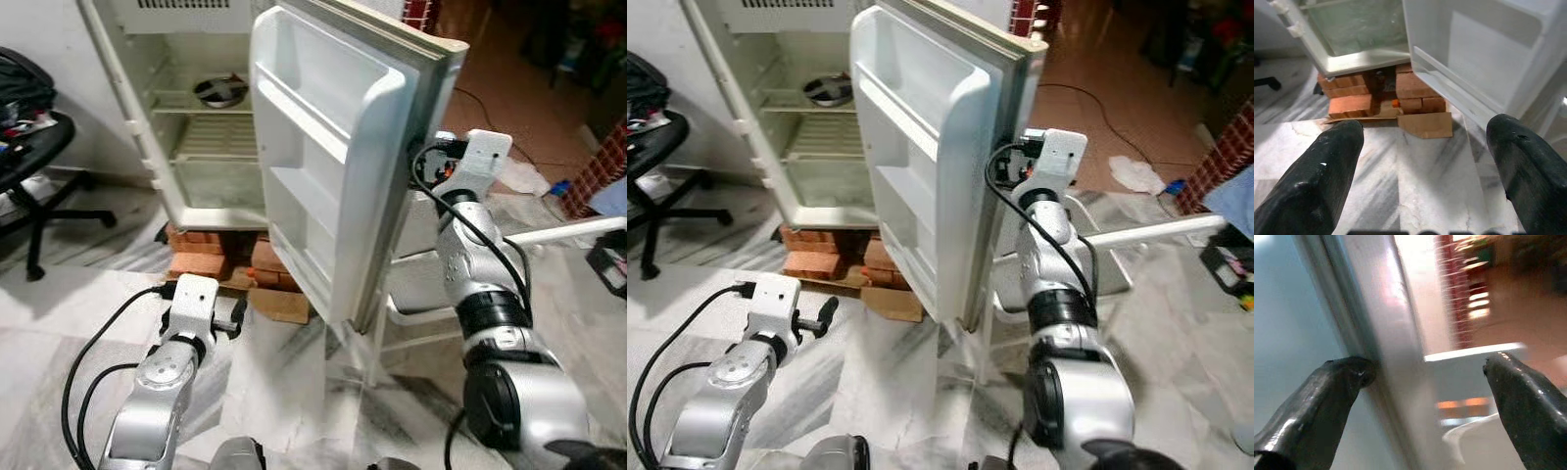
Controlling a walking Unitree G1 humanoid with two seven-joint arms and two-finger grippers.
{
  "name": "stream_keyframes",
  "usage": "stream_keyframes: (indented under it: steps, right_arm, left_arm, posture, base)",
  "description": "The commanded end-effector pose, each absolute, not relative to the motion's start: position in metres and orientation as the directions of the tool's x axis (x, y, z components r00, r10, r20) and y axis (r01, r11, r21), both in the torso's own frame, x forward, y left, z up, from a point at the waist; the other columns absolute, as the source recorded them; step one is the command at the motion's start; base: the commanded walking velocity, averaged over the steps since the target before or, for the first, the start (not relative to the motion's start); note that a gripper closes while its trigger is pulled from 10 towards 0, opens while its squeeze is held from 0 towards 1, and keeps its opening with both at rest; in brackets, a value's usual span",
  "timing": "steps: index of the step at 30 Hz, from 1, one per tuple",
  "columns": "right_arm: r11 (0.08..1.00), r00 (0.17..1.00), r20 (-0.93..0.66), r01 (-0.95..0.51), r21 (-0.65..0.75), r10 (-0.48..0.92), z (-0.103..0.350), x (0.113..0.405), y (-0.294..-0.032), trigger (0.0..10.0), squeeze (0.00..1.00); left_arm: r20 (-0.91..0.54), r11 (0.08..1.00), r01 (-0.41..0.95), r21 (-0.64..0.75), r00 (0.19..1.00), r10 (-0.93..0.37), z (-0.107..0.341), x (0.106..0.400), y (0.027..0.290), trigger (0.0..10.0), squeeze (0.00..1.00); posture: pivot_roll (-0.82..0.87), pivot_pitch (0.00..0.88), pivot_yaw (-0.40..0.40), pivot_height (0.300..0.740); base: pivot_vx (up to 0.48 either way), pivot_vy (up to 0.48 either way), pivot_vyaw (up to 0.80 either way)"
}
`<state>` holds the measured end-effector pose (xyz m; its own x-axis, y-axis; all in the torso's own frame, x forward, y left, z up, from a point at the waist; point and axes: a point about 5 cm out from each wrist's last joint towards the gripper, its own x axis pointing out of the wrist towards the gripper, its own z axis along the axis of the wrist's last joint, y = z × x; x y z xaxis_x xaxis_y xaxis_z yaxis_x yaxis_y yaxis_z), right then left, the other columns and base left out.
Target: Restocking fridge
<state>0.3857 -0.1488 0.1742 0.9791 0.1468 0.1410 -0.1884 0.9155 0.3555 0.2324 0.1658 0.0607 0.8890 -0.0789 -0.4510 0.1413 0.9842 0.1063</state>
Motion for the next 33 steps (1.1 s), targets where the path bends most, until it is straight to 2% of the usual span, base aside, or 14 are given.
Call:
stream_keyframes:
  steps: [1, 2, 3, 7, 11, 12, 14, 17, 21, 26, 28, 30, 31, 33]
  right_arm:
    - [0.814, 0.893, 0.306, -0.433, 0.386, 0.331, 0.212, 0.387, -0.124, 10.0, 0.0]
    - [0.651, 0.773, 0.378, -0.634, 0.417, 0.51, 0.214, 0.37, -0.112, 10.0, 0.0]
    - [0.589, 0.723, 0.4, -0.691, 0.42, 0.563, 0.214, 0.363, -0.109, 10.0, 0.0]
    - [0.501, 0.638, 0.37, -0.765, 0.405, 0.675, 0.196, 0.339, -0.106, 10.0, 0.0]
    - [0.653, 0.782, 0.194, -0.607, 0.454, 0.592, 0.148, 0.333, -0.126, 10.0, 0.0]
    - [0.653, 0.782, 0.194, -0.607, 0.454, 0.592, 0.148, 0.333, -0.126, 10.0, 0.0]
    - [0.823, 0.888, 0.079, -0.451, 0.346, 0.453, 0.126, 0.331, -0.144, 10.0, 0.0]
    - [0.899, 0.944, 0.043, -0.324, 0.294, 0.326, 0.123, 0.329, -0.16, 10.0, 0.0]
    - [0.902, 0.952, 0.028, -0.299, 0.311, 0.305, 0.119, 0.326, -0.167, 10.0, 0.0]
    - [0.922, 0.949, -0.022, -0.299, 0.245, 0.314, 0.111, 0.327, -0.163, 10.0, 0.0]
    - [0.935, 0.958, 0.01, -0.28, 0.217, 0.285, 0.119, 0.335, -0.157, 10.0, 0.0]
    - [0.947, 0.981, 0.033, -0.194, 0.256, 0.192, 0.129, 0.349, -0.141, 10.0, 0.0]
    - [0.947, 0.981, 0.033, -0.194, 0.256, 0.192, 0.129, 0.349, -0.141, 10.0, 0.0]
    - [0.929, 0.986, 0.038, -0.165, 0.332, 0.162, 0.139, 0.359, -0.115, 10.0, 0.0]
  left_arm:
    - [-0.45, 0.984, 0.14, 0.114, 0.89, -0.074, 0.064, 0.231, 0.169, 10.0, 0.0]
    - [-0.452, 0.985, 0.136, 0.111, 0.889, -0.072, 0.063, 0.229, 0.17, 10.0, 0.0]
    - [-0.452, 0.985, 0.134, 0.11, 0.889, -0.071, 0.063, 0.228, 0.17, 10.0, 0.0]
    - [-0.463, 0.983, 0.15, 0.11, 0.883, -0.083, 0.061, 0.226, 0.17, 10.0, 0.0]
    - [-0.439, 0.968, 0.215, 0.129, 0.888, -0.138, 0.064, 0.233, 0.163, 10.0, 0.0]
    - [-0.439, 0.968, 0.215, 0.129, 0.888, -0.138, 0.064, 0.233, 0.163, 10.0, 0.0]
    - [-0.432, 0.965, 0.228, 0.131, 0.889, -0.151, 0.067, 0.237, 0.162, 10.0, 0.0]
    - [-0.43, 0.963, 0.233, 0.133, 0.889, -0.156, 0.067, 0.239, 0.161, 10.0, 0.0]
    - [-0.426, 0.963, 0.236, 0.133, 0.89, -0.159, 0.068, 0.24, 0.161, 10.0, 0.0]
    - [-0.425, 0.965, 0.228, 0.127, 0.892, -0.154, 0.067, 0.238, 0.161, 10.0, 0.0]
    - [-0.428, 0.967, 0.219, 0.129, 0.892, -0.145, 0.066, 0.237, 0.161, 10.0, 0.0]
    - [-0.425, 0.972, 0.191, 0.138, 0.898, -0.116, 0.066, 0.238, 0.164, 10.0, 0.0]
    - [-0.425, 0.972, 0.191, 0.138, 0.898, -0.116, 0.066, 0.238, 0.164, 10.0, 0.0]
    - [-0.443, 0.979, 0.137, 0.153, 0.895, -0.056, 0.063, 0.24, 0.169, 10.0, 0.0]
  posture:
    - [0.18, 0.064, -0.033, 0.74]
    - [0.18, 0.065, -0.033, 0.74]
    - [0.18, 0.065, -0.032, 0.74]
    - [0.16, 0.064, -0.022, 0.74]
    - [0.14, 0.06, 0.001, 0.74]
    - [0.14, 0.06, 0.001, 0.74]
    - [0.13, 0.059, 0.015, 0.74]
    - [0.12, 0.059, 0.018, 0.74]
    - [0.12, 0.061, 0.016, 0.74]
    - [0.13, 0.064, 0.008, 0.74]
    - [0.13, 0.063, 0.004, 0.74]
    - [0.12, 0.062, 0.008, 0.74]
    - [0.12, 0.062, 0.008, 0.74]
    - [0.12, 0.058, 0.009, 0.74]
  base:
    - [0.0, 0.0, 0.0]
    - [0.0, 0.0, 0.0]
    - [0.0, 0.0, 0.0]
    - [0.0, 0.0, 0.0]
    - [0.0, 0.0, 0.0]
    - [0.0, 0.0, 0.0]
    - [0.0, 0.0, 0.0]
    - [0.0, 0.0, 0.0]
    - [0.0, 0.0, 0.0]
    - [0.0, 0.0, 0.0]
    - [0.0, 0.0, 0.0]
    - [0.0, 0.0, 0.0]
    - [0.0, 0.0, 0.0]
    - [0.0, 0.0, 0.0]
